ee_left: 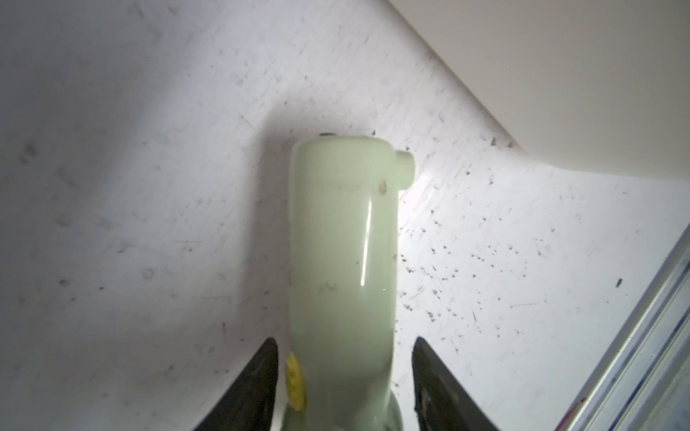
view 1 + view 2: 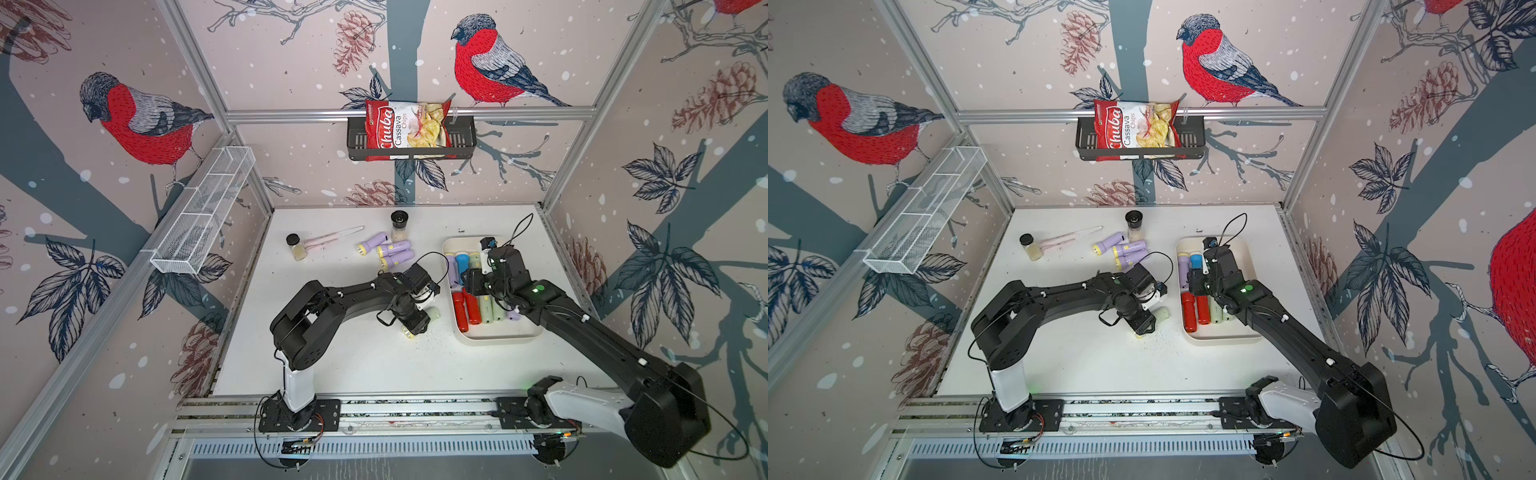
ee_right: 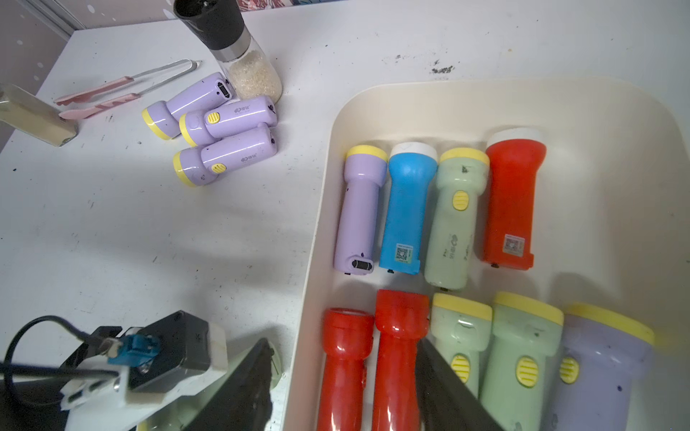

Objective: Put the flashlights into the storage boxes
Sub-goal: Move the flashlight at the center of the board, then pick up the flashlight from the center of the board.

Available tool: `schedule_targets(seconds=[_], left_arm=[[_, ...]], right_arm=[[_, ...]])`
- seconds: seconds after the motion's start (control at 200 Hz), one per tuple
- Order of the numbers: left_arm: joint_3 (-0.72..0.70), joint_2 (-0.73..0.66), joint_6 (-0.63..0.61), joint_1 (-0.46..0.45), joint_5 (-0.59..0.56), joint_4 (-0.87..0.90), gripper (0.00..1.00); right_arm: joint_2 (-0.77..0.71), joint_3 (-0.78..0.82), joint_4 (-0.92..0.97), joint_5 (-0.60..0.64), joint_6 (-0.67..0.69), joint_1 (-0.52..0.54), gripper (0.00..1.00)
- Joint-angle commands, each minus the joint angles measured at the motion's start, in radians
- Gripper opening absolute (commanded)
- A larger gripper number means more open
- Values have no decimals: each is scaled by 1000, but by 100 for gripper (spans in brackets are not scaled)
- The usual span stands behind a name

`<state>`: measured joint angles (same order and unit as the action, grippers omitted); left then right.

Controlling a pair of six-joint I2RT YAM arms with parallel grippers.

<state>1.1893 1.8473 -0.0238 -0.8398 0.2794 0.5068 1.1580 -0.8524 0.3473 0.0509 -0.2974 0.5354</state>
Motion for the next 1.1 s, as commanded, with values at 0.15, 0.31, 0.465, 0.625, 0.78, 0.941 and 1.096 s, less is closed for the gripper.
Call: schedule_targets(seconds=[0.15, 0.31, 0.465, 0.625, 0.78, 0.941, 1.096], left_arm=[[-26, -70, 42, 29, 11, -70, 63], [-97, -173, 93, 90, 92, -167, 67], [-179, -283, 176, 166, 121, -257, 69], [-277, -392, 282, 234, 107, -332, 70], [-389, -496, 419, 334, 109, -392, 71], [-489, -590, 488, 396, 90, -419, 72], [-556, -639, 536, 432, 72, -432, 73]], right_arm=[[-51, 4, -44, 21, 36, 16, 62], [-55, -5, -49, 2, 79, 17, 62], [-54, -19, -60, -31, 150, 21, 62], [-29, -40, -58, -135, 320, 39, 65], [19, -54, -67, -167, 467, 96, 67], [66, -48, -102, -185, 646, 180, 69], [124, -67, -147, -231, 750, 202, 70]])
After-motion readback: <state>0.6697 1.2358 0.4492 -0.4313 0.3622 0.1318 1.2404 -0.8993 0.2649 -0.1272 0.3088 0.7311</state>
